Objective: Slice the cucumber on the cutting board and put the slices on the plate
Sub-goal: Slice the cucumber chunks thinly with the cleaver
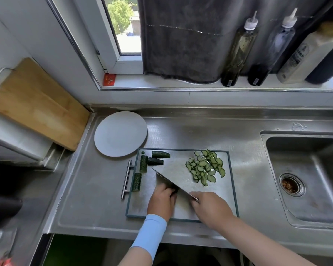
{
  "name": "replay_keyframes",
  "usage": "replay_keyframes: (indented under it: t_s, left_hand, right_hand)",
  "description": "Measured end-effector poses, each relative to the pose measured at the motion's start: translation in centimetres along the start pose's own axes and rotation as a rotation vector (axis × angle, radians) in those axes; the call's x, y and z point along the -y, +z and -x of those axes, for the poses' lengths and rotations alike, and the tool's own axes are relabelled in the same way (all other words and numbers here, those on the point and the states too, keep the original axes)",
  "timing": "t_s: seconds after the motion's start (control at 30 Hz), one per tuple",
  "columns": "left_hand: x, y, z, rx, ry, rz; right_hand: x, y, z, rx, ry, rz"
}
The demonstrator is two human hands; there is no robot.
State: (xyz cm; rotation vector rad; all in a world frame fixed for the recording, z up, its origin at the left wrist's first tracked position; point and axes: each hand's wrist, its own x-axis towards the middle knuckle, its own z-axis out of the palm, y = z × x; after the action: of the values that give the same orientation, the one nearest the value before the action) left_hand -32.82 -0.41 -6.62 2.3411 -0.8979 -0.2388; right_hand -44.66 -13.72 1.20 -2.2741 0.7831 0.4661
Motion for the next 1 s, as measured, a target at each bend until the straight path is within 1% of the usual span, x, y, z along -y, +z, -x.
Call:
replay_keyframes:
  t_s: [0.1, 0.33, 0.43, 0.57, 0.73, 1.0]
  left_hand:
    - [0.2, 0.2, -0.1, 0.016, -0.014, -0.003]
    - [0.1, 0.4, -0.1, -0.007, 0.025, -0.018]
    - [0.0, 0.3, -0.2, -0.013, 0.030, -0.017]
    - [0.1, 0.3, -0.5, 0.023, 0.021, -0.020]
    - [-0.8, -0.3, -0.9, 0.058, -0.032, -0.064]
    - [-0.1, 0.1, -1.0, 0.118, -0.019, -0.118]
  right_hand:
    - [-0.1, 0.3, -0.1, -0.011, -0.022, 0.042]
    - [-0.4, 0.3, -0.4, -0.027, -0.037, 0.084]
    - [-0.3, 0.3, -0.6, 0.005, -0.023, 0.064]
    - [-0.1, -0.4, -0.9, 0.027, -0.007, 0.016]
    - [0.2, -0.2, -0.1, -0.033, -0.084, 0.155]
    - [0.1, 0.1, 1.4, -0.079, -0.068, 0.171]
